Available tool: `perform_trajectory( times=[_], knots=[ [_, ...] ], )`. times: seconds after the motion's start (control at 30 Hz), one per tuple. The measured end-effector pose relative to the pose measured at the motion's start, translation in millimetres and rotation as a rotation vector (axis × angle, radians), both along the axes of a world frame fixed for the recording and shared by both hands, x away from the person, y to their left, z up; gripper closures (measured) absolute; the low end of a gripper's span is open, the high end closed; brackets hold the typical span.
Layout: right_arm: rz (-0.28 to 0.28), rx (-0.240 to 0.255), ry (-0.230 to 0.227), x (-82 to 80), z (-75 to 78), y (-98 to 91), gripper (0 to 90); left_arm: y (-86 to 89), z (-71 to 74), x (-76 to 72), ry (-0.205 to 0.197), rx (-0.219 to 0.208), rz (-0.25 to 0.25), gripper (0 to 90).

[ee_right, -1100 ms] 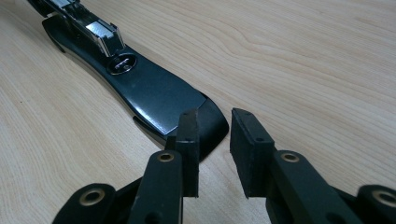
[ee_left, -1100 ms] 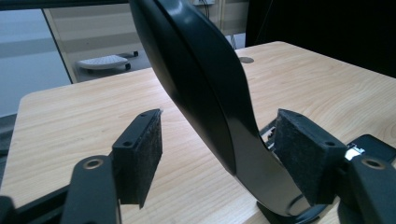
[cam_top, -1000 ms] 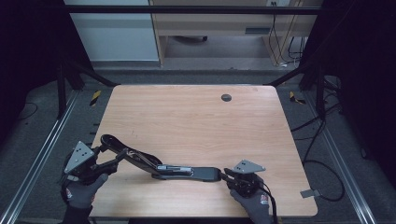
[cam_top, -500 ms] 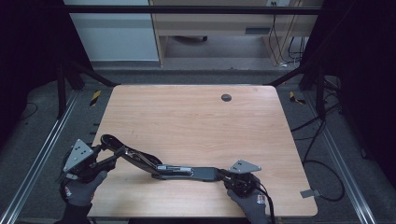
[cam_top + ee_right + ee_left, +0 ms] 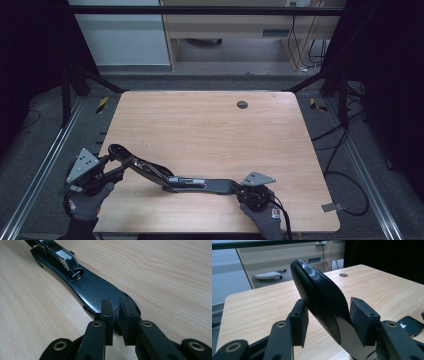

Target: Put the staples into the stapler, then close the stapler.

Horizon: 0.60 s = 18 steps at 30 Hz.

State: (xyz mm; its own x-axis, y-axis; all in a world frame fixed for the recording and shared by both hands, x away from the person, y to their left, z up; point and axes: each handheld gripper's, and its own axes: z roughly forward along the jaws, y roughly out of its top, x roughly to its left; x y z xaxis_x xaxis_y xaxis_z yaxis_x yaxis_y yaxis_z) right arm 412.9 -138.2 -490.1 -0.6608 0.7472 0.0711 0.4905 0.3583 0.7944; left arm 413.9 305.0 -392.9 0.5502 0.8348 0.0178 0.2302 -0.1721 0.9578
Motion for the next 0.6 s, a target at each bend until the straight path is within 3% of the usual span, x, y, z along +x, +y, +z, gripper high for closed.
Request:
perform_trajectory(
  times=[0.27,0.6],
  knots=[
    [0.007,-0.02,-0.004,1.6,-2.2,4.0,90.0,-5.2,3.4,-0.4,-0.009,0.004,-0.009,50.6],
    [0.014,-0.015,0.015,4.3,-5.7,7.1,90.0,-13.3,9.0,-0.6,-0.011,0.018,-0.016,51.8]
  ],
)
